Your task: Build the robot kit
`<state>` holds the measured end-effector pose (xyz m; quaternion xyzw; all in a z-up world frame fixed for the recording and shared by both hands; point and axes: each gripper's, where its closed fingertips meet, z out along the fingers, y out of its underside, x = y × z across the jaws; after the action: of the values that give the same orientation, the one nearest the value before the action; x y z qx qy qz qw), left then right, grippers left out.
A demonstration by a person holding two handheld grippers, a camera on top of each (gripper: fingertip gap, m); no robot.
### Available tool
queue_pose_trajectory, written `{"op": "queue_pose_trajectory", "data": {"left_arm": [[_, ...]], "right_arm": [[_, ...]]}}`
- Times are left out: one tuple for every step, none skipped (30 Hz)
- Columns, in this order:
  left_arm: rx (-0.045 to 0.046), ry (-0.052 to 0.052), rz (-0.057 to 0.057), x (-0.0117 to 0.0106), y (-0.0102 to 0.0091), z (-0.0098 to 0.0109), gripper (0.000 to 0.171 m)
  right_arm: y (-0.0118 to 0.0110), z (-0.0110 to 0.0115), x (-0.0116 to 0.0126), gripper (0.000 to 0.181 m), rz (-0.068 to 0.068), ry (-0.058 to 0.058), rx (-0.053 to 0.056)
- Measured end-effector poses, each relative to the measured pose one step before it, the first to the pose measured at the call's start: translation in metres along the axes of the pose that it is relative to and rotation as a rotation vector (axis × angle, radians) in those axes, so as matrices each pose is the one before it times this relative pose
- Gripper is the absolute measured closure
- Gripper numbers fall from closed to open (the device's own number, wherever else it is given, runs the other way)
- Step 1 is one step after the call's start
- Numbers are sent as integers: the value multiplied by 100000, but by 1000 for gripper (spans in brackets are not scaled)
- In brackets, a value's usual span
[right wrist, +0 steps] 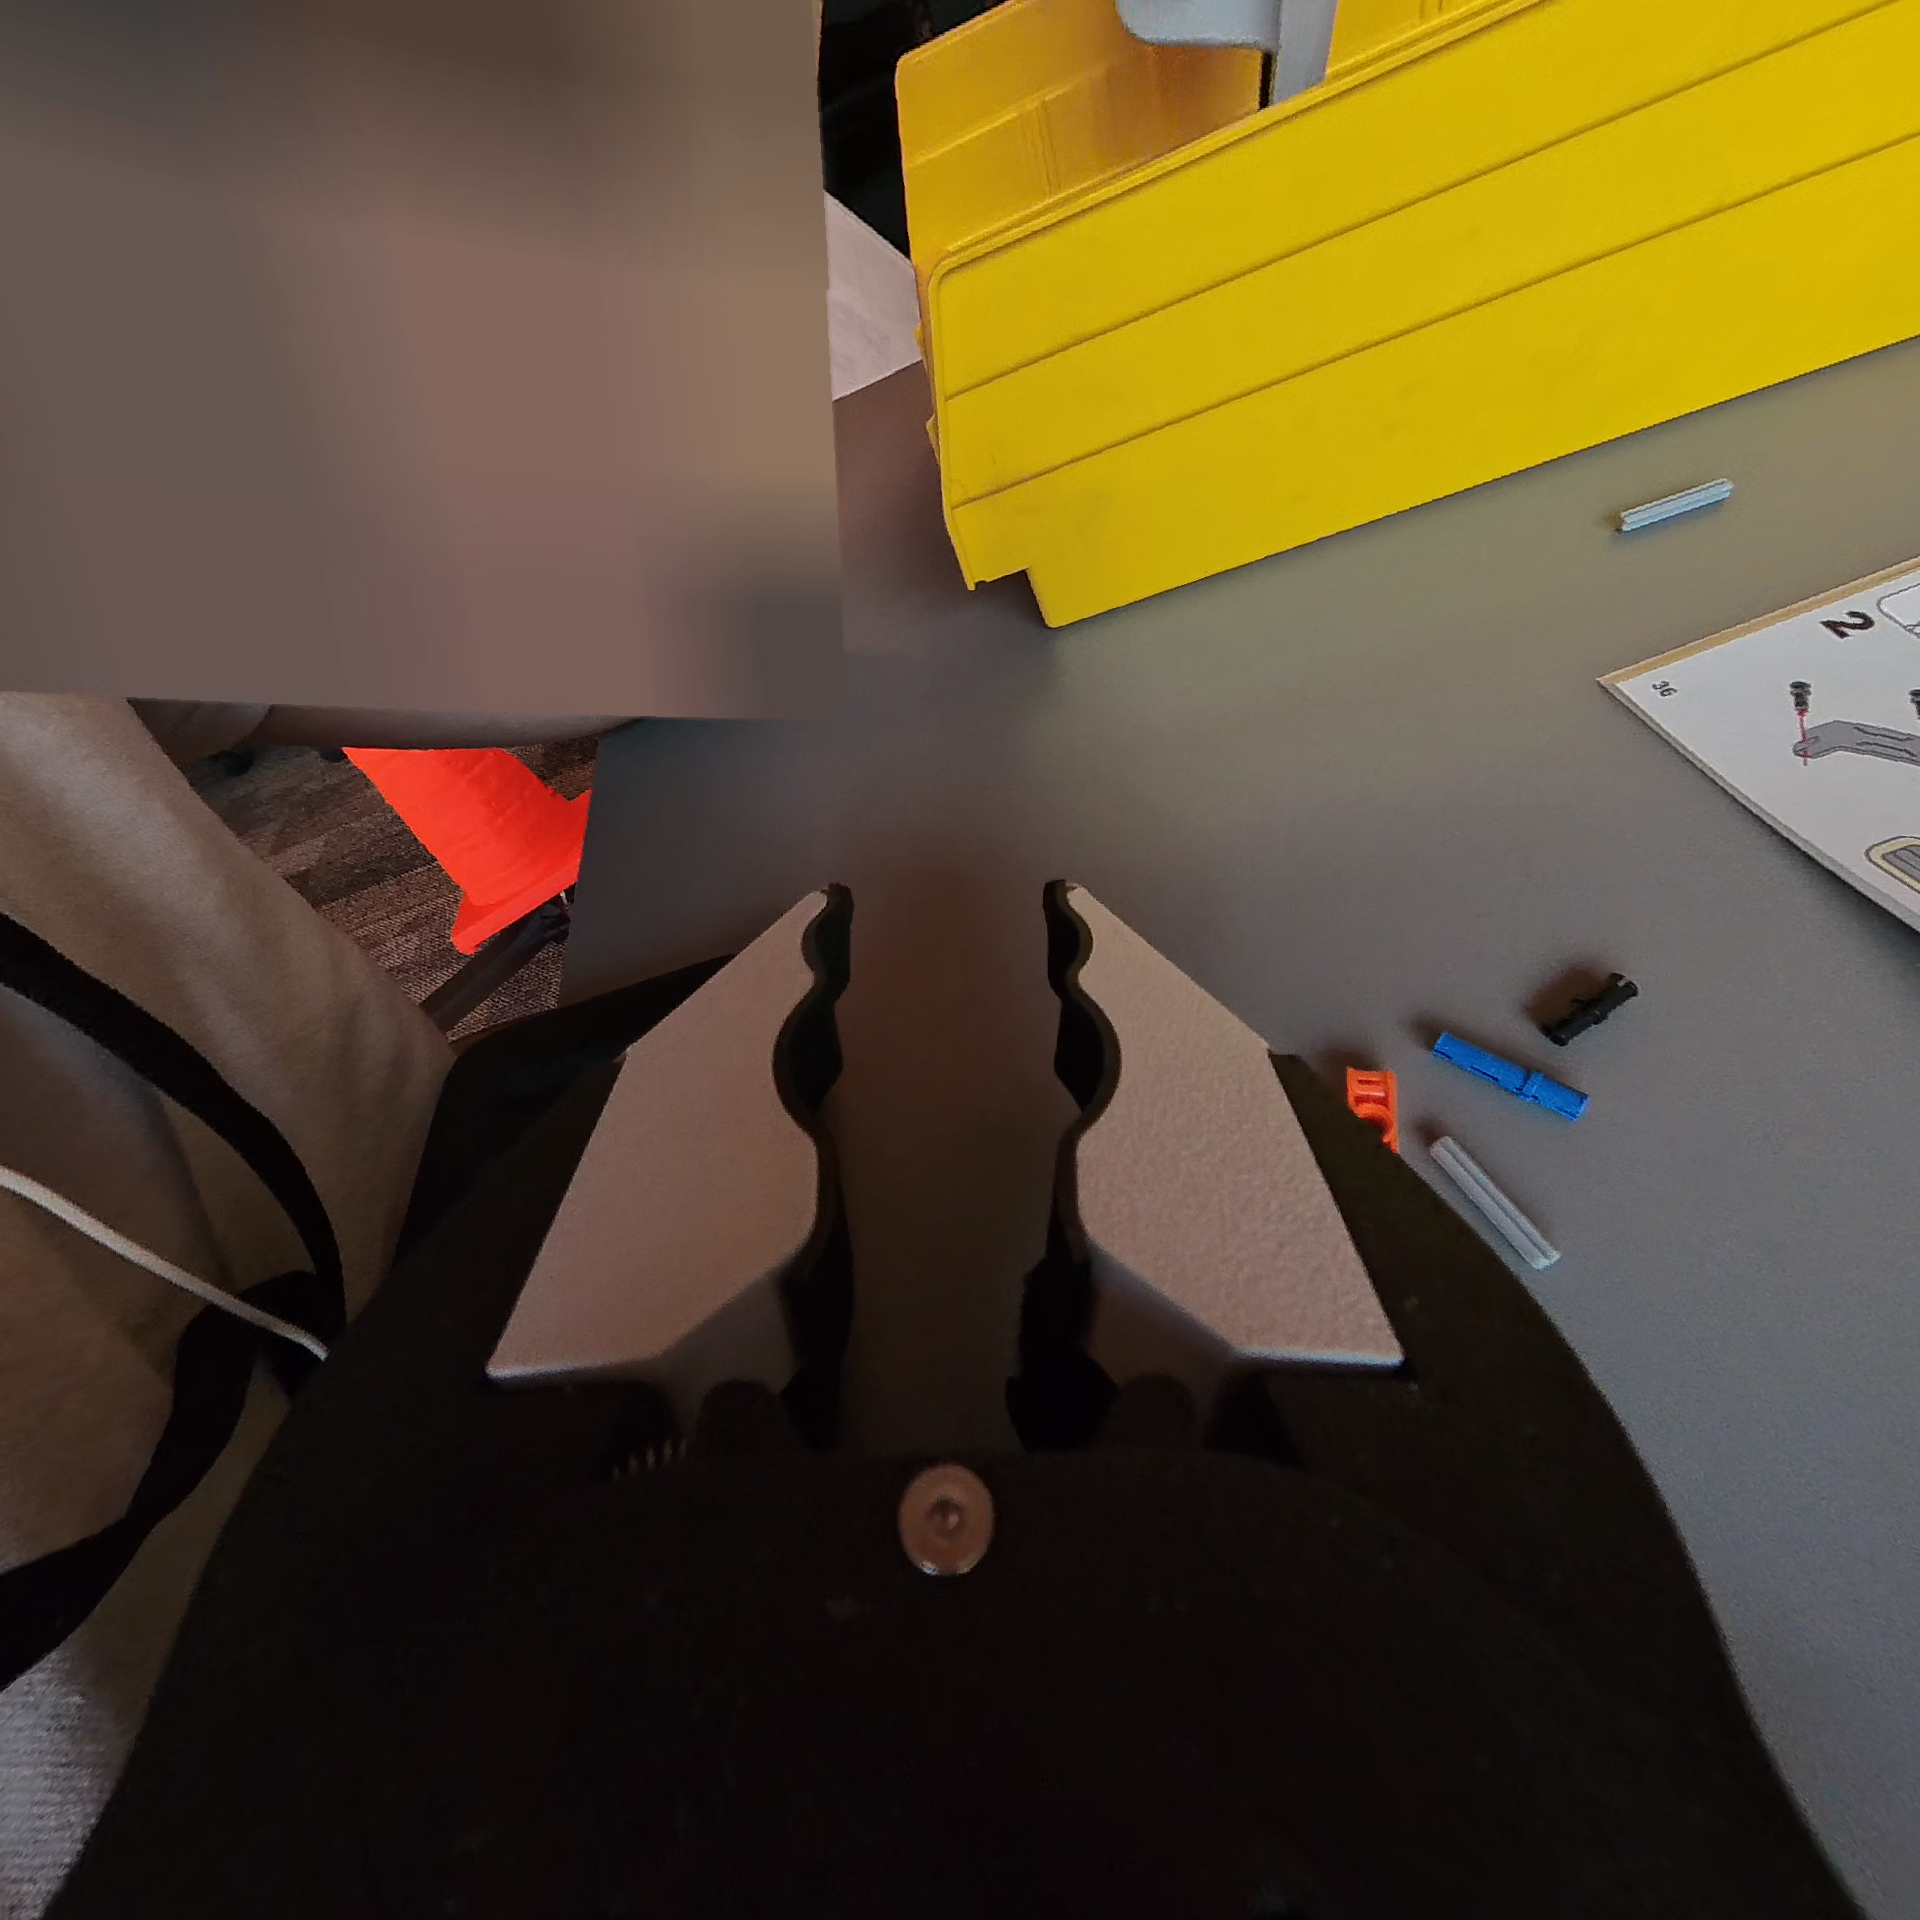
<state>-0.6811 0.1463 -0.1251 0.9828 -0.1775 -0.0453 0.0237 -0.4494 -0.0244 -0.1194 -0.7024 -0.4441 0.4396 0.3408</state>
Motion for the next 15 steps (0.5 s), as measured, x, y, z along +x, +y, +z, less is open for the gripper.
{"op": "queue_pose_trajectory", "data": {"left_arm": [[3116, -249, -880, 2, -507, -384, 145], [4499, 2103, 246, 517, -786, -459, 137], [4883, 4974, 1975, 1171, -912, -434, 140], [3728, 5774, 3578, 1447, -818, -248, 144], [1733, 3488, 4357, 1162, -610, 33, 153], [297, 657, 4454, 662, -486, 289, 163], [-10, 262, 3924, 459, -502, 447, 171], [-101, 3128, 2573, 748, -483, 523, 171], [-709, 5178, 993, 921, -343, 524, 171], [-1334, 2964, 24, 486, -172, 505, 171], [-1548, 97, -11, -8, -61, 459, 171], [-1204, 445, 518, 15, -42, 433, 171], [-1057, 1415, 467, 103, -23, 407, 171], [-1439, 422, -460, -120, 73, 387, 171], [-1616, -1037, -1224, -375, 130, 306, 171]], "right_arm": [[24, 12, -11, 144, 90, -60, -69], [0, 8, -18, 144, 20, -100, -23], [2, 6, -4, 144, -38, -34, -39], [16, 1, 7, 144, -96, 42, -24], [11, 2, 23, 144, -12, 70, -40], [7, -5, 5, 144, 164, -49, -20], [-7, 2, -8, 144, 212, -124, 81], [-1, -7, 2, 144, 121, -48, 89], [-2, 0, 6, 144, 40, -2, -11], [15, 0, 1, 144, -18, -25, -48], [-5, -21, -8, 144, 26, -50, 20], [-17, -8, -17, 144, 138, -152, 138], [-35, -8, -26, 144, 227, -209, 177], [-17, -10, 8, 144, 223, -162, 146], [2, -5, 23, 144, 239, -54, 45]]}}
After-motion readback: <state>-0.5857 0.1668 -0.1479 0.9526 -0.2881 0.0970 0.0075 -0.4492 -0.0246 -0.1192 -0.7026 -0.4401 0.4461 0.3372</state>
